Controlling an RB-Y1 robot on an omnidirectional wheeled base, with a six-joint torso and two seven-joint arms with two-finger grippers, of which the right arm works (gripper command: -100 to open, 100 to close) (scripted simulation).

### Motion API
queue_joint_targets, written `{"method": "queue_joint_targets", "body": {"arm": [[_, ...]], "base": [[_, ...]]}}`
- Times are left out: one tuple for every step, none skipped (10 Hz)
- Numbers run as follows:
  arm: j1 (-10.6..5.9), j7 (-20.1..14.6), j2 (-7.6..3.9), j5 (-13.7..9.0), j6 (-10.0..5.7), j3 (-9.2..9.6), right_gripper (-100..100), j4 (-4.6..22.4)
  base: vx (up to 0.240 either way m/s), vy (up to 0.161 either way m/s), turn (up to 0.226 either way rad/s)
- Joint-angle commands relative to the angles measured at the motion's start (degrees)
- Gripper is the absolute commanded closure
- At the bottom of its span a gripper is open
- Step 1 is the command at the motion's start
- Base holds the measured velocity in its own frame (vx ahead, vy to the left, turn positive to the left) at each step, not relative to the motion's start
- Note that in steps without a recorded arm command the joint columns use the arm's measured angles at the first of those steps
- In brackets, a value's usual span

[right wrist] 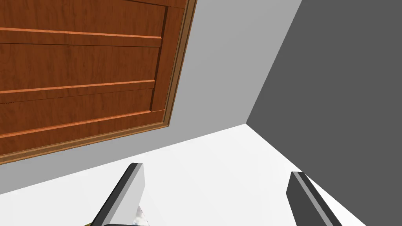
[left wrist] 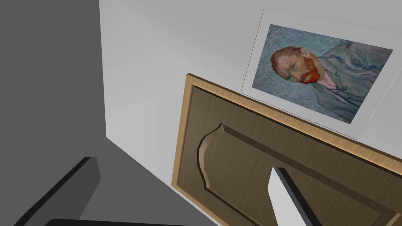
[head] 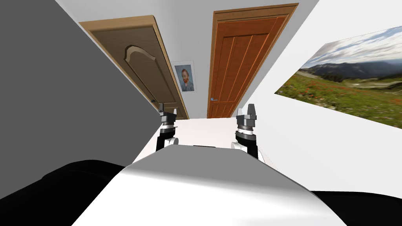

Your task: Pull the door open

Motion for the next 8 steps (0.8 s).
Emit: {"method": "queue_joint_targets", "body": {"arm": [[-0.78,-0.1,-0.52,-0.2,-0.37,-0.21,-100,1.9],[-1.46,-0.1,-0.91,-0.3,-0.70,-0.40,-100,3.5],[-2.15,-0.2,-1.31,-0.5,-1.02,-0.59,-100,5.2],[-2.58,-0.2,-1.53,-0.5,-1.23,-0.71,-100,6.2],[-3.07,-0.3,-1.77,-0.6,-1.46,-0.85,-100,7.4],[-3.57,-0.3,-2.01,-0.7,-1.70,-0.98,-100,8.5],[-4.06,-0.4,-2.25,-0.9,-1.93,-1.12,-100,9.7],[-4.57,-0.4,-2.49,-1.0,-2.18,-1.26,-100,10.9]], "base": [[0.040,-0.012,0.029],[0.111,0.010,0.053],[0.166,0.000,0.037],[0.142,-0.017,0.023],[0.103,-0.013,0.026],[0.087,-0.012,0.035],[0.076,-0.006,0.030],[0.070,-0.007,0.026]]}}
